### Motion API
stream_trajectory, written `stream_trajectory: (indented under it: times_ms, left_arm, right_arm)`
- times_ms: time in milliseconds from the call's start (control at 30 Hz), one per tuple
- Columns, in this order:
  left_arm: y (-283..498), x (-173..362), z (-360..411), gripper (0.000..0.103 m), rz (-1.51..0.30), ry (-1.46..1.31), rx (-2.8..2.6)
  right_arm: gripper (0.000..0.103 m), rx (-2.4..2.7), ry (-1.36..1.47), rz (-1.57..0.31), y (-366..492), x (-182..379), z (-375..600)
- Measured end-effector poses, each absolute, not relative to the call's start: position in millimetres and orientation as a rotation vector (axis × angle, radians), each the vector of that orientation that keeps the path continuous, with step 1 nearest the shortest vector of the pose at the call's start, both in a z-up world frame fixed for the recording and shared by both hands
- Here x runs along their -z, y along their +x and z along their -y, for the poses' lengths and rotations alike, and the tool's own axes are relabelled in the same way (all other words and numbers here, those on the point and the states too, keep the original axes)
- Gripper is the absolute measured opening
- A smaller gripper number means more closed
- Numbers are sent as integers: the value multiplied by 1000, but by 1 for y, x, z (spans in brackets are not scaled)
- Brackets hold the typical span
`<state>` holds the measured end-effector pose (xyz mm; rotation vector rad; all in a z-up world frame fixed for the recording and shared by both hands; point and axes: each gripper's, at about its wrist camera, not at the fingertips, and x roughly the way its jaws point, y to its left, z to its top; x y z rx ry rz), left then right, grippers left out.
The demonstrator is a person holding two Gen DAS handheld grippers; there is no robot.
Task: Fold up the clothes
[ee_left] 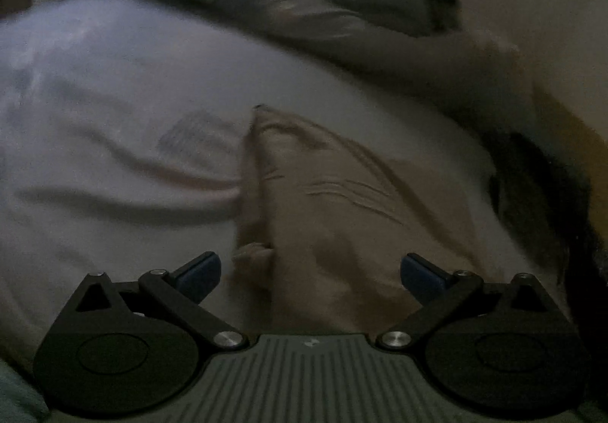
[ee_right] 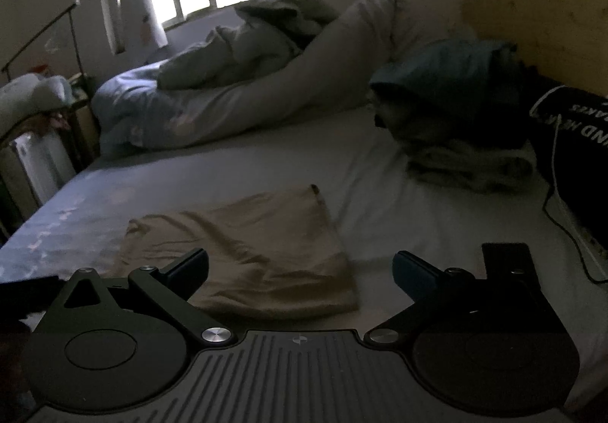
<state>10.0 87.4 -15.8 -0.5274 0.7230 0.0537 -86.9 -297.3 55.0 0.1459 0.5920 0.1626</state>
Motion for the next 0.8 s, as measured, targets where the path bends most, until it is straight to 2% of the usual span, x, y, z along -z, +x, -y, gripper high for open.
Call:
stream_trajectory:
  times_ms: [333,567,633,667,733,800]
  left_arm:
    - [40,56,-109,103,-794,-654,-34]
    - [54,59,-102,103,-776,-674,20]
    - [60,60,-102,90,-777,-699,49]
    - [63,61,-101,87,-785,-702,48]
    - [63,59,-99,61,-784,-702,35]
    - [60,55,-96,44,-780,-698,33]
  right_arm:
    - [103,-174,189,-614,-82,-48,303]
    - [103,-176,240,-656,-76,-33,303]
    - [103,-176,256,-677,-74,-27,301]
    - [103,-181,263,-684,-73,-25,300]
    - [103,-208,266,-684,-70,-27,295]
    - [103,-241,272,-667,-65,-34,287]
